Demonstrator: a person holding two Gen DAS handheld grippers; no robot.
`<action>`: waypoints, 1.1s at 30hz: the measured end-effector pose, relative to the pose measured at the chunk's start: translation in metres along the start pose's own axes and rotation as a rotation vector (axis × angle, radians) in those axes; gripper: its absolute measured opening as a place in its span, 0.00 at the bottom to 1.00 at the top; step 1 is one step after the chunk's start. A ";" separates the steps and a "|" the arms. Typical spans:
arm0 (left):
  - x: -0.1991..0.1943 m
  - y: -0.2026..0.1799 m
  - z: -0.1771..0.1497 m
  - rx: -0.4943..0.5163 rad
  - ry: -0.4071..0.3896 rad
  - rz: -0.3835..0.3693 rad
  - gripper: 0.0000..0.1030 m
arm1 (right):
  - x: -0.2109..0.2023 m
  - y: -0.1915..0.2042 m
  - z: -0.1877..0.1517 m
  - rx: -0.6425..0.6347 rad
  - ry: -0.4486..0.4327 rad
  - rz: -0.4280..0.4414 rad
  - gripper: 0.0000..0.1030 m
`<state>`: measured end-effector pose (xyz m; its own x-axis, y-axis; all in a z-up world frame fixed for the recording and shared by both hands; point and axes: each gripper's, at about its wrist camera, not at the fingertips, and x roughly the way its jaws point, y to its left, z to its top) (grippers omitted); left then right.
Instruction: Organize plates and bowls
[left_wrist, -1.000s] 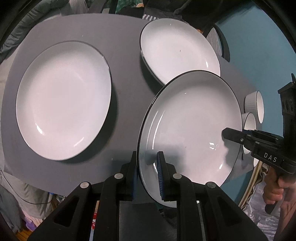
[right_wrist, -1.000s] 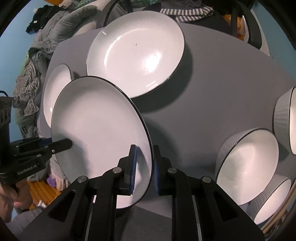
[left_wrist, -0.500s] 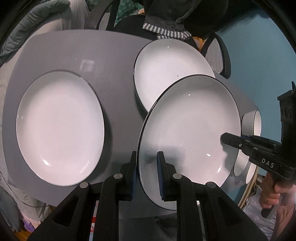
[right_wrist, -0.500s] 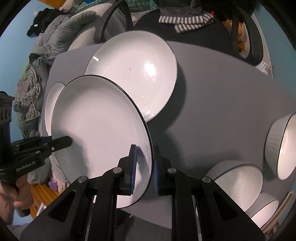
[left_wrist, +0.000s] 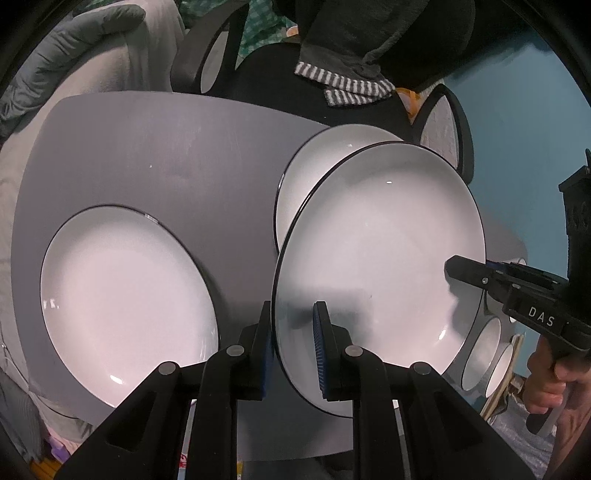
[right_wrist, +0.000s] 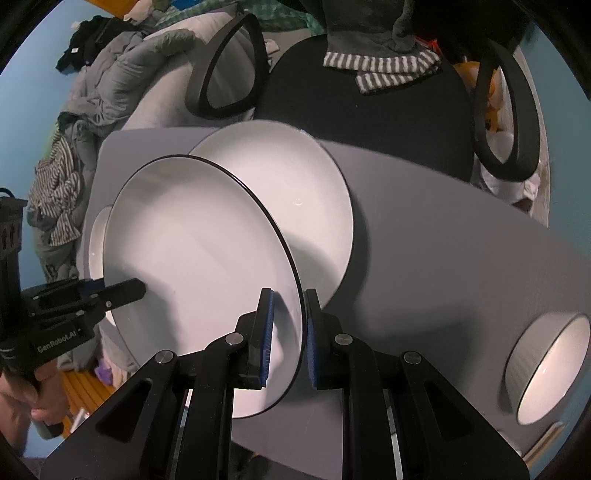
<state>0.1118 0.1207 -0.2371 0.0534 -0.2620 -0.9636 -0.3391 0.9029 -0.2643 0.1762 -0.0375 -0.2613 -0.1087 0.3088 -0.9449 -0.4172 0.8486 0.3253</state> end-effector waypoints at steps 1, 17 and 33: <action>-0.001 0.003 0.003 -0.002 0.002 0.001 0.17 | 0.002 0.000 0.005 -0.001 0.002 0.000 0.15; 0.011 0.001 0.031 -0.031 0.031 0.033 0.18 | 0.018 -0.009 0.037 0.003 0.042 0.012 0.15; 0.023 -0.003 0.037 -0.025 0.068 0.045 0.19 | 0.030 -0.019 0.047 0.034 0.070 -0.003 0.16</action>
<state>0.1491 0.1247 -0.2604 -0.0261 -0.2448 -0.9692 -0.3629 0.9057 -0.2190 0.2229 -0.0241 -0.2937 -0.1710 0.2761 -0.9458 -0.3873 0.8639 0.3222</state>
